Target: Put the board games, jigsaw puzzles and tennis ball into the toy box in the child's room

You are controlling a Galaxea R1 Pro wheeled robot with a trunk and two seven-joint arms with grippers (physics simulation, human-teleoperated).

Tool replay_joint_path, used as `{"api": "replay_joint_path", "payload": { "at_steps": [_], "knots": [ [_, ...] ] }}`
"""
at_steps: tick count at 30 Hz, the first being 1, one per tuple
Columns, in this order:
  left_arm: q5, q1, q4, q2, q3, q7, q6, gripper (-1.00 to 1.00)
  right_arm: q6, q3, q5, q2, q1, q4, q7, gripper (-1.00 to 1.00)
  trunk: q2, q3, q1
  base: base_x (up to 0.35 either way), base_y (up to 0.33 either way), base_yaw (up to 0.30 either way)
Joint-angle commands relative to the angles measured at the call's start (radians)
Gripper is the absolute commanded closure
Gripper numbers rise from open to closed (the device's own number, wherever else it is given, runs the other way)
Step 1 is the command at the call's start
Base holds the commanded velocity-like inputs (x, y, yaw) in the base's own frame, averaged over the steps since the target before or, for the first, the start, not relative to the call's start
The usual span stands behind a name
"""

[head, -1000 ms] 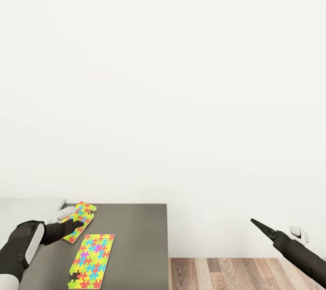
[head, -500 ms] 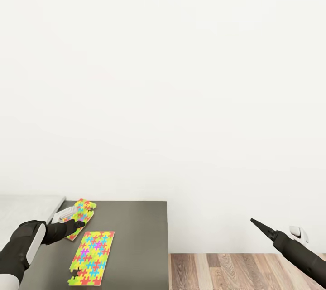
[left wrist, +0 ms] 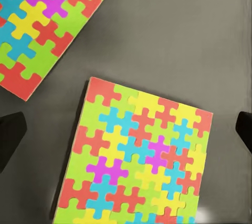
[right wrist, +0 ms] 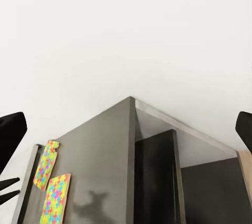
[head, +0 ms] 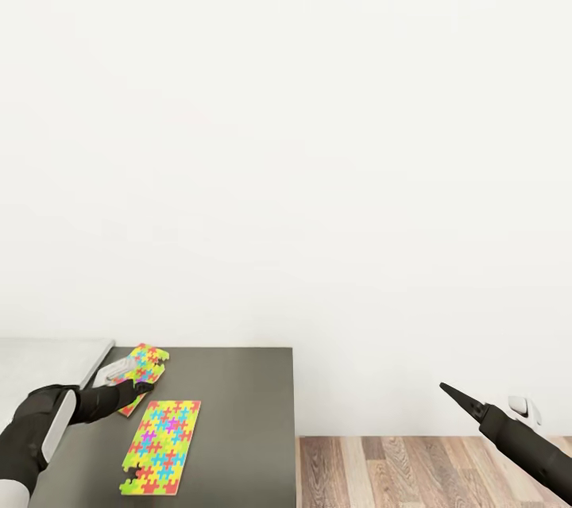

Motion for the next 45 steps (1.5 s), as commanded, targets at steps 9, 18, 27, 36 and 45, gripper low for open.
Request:
{"api": "replay_joint_path", "payload": {
  "at_steps": [9,18,27,36,45],
  "knots": [
    [0.008,-0.001,-0.009,0.034,0.003,-0.032,0.012,-1.00,0.005,0.000,-0.001,0.001,-0.001,0.000,0.003,-1.00,-0.002,-0.017,0.001,0.000,0.000,0.000],
    [0.008,-0.001,-0.009,0.040,0.003,-0.037,0.010,-1.00,0.005,0.000,-0.001,0.004,-0.001,0.000,0.004,-1.00,-0.002,-0.032,0.001,0.000,0.000,0.000],
    [0.008,-0.001,-0.007,0.037,0.001,-0.038,0.009,-1.00,0.005,0.000,-0.001,0.002,-0.001,0.000,0.005,-1.00,-0.002,-0.047,0.001,0.000,0.000,0.000],
    [0.007,-0.001,-0.004,0.037,-0.001,-0.038,0.010,-1.00,0.005,0.000,-0.002,0.002,-0.001,0.000,0.005,-1.00,-0.002,-0.061,0.001,0.000,0.000,0.000],
    [0.006,-0.001,0.001,0.038,-0.078,-0.091,0.014,-1.00,0.005,0.000,-0.005,0.000,-0.001,0.000,0.005,-1.00,-0.002,-0.076,0.001,0.000,0.000,0.000]
  ]
}}
